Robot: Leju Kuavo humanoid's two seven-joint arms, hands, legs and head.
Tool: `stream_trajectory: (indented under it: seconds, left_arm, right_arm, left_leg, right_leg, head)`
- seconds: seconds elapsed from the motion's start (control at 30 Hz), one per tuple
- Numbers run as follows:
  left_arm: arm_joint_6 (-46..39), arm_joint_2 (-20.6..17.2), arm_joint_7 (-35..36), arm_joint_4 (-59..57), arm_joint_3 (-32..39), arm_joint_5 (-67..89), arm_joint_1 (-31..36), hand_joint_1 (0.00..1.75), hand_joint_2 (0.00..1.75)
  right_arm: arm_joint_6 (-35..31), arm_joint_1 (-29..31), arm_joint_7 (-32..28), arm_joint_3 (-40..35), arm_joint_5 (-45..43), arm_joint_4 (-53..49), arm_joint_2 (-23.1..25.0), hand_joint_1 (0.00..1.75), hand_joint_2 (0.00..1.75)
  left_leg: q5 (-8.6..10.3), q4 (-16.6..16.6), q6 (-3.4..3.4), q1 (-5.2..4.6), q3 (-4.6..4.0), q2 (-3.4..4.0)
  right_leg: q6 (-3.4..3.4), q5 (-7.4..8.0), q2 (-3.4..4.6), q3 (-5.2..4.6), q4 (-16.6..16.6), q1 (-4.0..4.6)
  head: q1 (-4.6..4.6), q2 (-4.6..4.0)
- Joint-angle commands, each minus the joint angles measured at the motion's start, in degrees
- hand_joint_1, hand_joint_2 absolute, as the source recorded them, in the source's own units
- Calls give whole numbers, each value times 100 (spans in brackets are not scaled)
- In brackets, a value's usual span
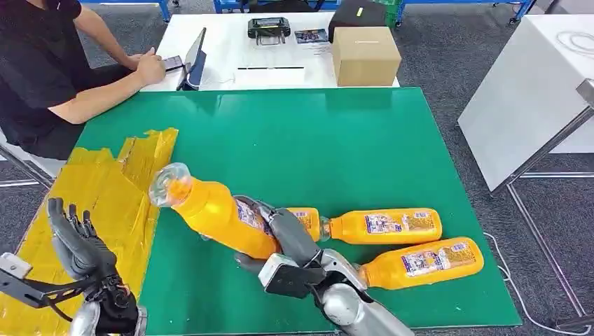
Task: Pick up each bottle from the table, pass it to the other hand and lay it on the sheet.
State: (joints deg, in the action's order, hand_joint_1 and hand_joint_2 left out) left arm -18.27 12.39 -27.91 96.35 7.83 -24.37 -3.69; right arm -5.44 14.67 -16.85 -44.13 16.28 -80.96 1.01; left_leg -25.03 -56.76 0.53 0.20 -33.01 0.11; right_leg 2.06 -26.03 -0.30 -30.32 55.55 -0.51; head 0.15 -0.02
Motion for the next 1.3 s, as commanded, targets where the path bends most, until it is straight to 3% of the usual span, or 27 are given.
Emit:
stream_trajectory:
  seconds: [0.03, 0.1, 0.17, 0.2, 0.23, 0.33, 0.63, 1.3]
  left_arm:
    - [1083, -341, -420, 71, -253, 915, -335, 0, 175]
    - [1740, -224, -83, 57, -278, 943, -421, 0, 175]
    - [1754, -181, -87, 59, -293, 960, -439, 0, 175]
    - [2078, -210, -133, 82, -411, 952, -462, 0, 0]
    - [2297, -219, -135, 97, -464, 896, -475, 0, 175]
    - [3015, -256, 26, 142, -812, 795, -601, 0, 175]
    - [4030, -360, 167, 160, -1517, 464, -865, 0, 175]
    - [4112, -394, 274, 108, -1818, 662, -736, 0, 175]
  right_arm:
    - [72, -100, -232, 415, -40, -203, 97, 175, 175]
    - [96, -109, -256, 544, -65, -170, 151, 175, 175]
    - [101, -105, -254, 553, -63, -153, 159, 175, 175]
    - [125, -102, -253, 570, -51, -127, 181, 175, 175]
    - [145, -82, -254, 562, -36, -97, 188, 175, 175]
    - [211, 1, -220, 539, 23, 87, 257, 175, 175]
    - [350, 72, -199, 226, 371, 465, 454, 175, 175]
    - [430, 552, 116, -317, 787, 1465, 846, 175, 175]
  left_leg:
    - [-5, 3, -4, 6, 11, 4]
    - [-7, 2, -4, 6, 17, 4]
    - [-3, 3, -1, 1, 11, 1]
    - [-8, 2, -2, 3, 17, 2]
    - [-4, 2, -1, 1, 12, 2]
    - [-3, 2, -1, 1, 10, 4]
    - [-5, 6, -2, 3, 18, 3]
    - [-5, 6, -4, 6, 19, 6]
  right_leg:
    - [-6, -1, 6, 11, -6, 7]
    - [-5, -3, 7, 14, -6, 7]
    - [-2, -2, 2, 8, -4, 2]
    - [-3, -5, 4, 15, -5, 4]
    - [-2, -2, 3, 10, -4, 2]
    - [-2, -1, 6, 5, -3, 3]
    - [-3, -2, 7, 15, -8, 4]
    - [-5, 0, 10, 17, -9, 10]
  head:
    - [-2, 0]
    - [-2, 0]
    - [-4, 0]
    - [-4, 0]
    - [-2, 0]
    - [-4, 0]
    - [-2, 0]
    - [-2, 0]
